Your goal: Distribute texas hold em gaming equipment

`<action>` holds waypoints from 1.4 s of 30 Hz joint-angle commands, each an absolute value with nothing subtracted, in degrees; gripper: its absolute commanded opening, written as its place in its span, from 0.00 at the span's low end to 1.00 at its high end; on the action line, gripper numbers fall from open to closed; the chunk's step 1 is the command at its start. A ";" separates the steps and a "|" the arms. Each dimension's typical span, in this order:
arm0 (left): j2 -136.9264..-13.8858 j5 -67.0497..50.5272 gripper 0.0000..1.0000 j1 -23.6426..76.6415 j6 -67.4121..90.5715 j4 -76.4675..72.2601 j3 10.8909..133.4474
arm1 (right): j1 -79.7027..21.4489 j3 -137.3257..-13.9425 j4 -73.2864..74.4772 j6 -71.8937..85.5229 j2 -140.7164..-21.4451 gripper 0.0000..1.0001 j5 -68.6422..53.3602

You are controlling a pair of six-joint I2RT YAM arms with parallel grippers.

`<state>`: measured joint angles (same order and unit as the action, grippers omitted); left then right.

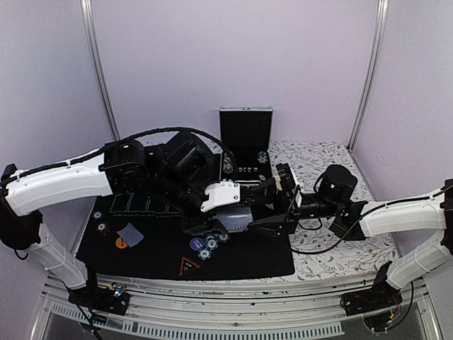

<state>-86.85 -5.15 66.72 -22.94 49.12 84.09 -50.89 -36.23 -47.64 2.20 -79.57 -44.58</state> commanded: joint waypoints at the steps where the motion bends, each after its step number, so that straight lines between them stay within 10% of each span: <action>1: -85.52 -4.61 0.52 67.67 -23.74 47.95 83.22 | -50.38 -34.85 -46.28 19.53 -75.78 0.94 -39.65; 15: -86.48 -4.66 0.52 67.63 -23.67 47.77 83.77 | -52.15 -42.70 -36.20 31.31 -82.60 0.76 -37.59; 32: -85.85 -1.72 0.53 67.65 -23.28 46.06 82.26 | -53.36 -45.79 -38.14 35.60 -87.53 0.02 -44.81; 37: -83.56 -0.68 0.96 67.67 -18.96 42.56 80.50 | -53.25 -44.23 -37.90 33.14 -83.79 0.01 -41.91; 42: -75.60 -3.62 0.98 66.65 -8.52 34.43 76.06 | -52.63 -42.27 -37.19 29.73 -79.28 0.01 -38.76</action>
